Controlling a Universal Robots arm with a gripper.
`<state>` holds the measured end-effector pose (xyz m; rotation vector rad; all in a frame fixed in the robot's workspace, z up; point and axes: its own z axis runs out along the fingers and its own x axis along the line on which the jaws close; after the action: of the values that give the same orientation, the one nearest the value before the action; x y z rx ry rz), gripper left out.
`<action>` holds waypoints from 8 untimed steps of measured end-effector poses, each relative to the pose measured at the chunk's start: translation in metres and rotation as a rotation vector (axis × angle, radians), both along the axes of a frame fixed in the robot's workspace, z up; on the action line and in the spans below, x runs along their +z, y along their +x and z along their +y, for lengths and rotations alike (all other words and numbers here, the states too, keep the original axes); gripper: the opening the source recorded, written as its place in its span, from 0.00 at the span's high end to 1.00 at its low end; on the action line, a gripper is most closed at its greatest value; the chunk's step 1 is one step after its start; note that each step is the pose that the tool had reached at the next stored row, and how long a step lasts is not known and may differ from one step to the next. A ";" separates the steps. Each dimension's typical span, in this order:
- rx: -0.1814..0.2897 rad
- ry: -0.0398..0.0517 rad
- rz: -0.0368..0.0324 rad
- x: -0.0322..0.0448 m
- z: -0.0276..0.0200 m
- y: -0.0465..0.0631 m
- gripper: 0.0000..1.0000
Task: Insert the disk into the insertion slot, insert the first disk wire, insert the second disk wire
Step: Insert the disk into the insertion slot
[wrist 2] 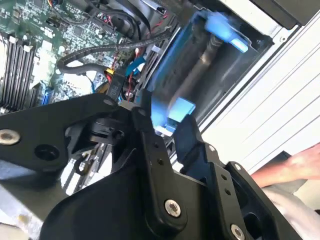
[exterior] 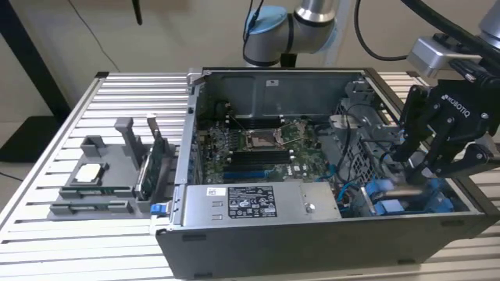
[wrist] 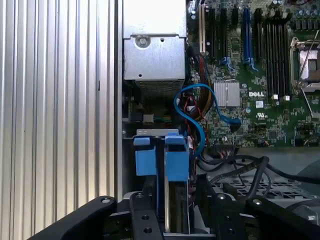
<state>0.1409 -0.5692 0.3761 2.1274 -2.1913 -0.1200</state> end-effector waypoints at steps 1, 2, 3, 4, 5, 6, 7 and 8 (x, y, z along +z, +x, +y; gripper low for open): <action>0.000 0.0003 0.0000 0.0000 0.0000 0.000 0.53; 0.000 0.0004 0.0000 0.0003 0.0000 0.000 0.53; 0.000 0.0004 0.0000 0.0007 0.0000 0.000 0.53; 0.000 0.0005 0.0001 0.0008 0.0000 0.000 0.53; 0.000 0.0006 0.0001 0.0009 0.0000 0.000 0.53; 0.000 0.0004 0.0001 0.0010 0.0001 0.000 0.53; 0.000 0.0003 0.0001 0.0011 0.0000 0.000 0.53; 0.000 0.0003 0.0002 0.0011 0.0000 0.000 0.53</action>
<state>0.1409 -0.5692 0.3772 2.1274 -2.1913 -0.1205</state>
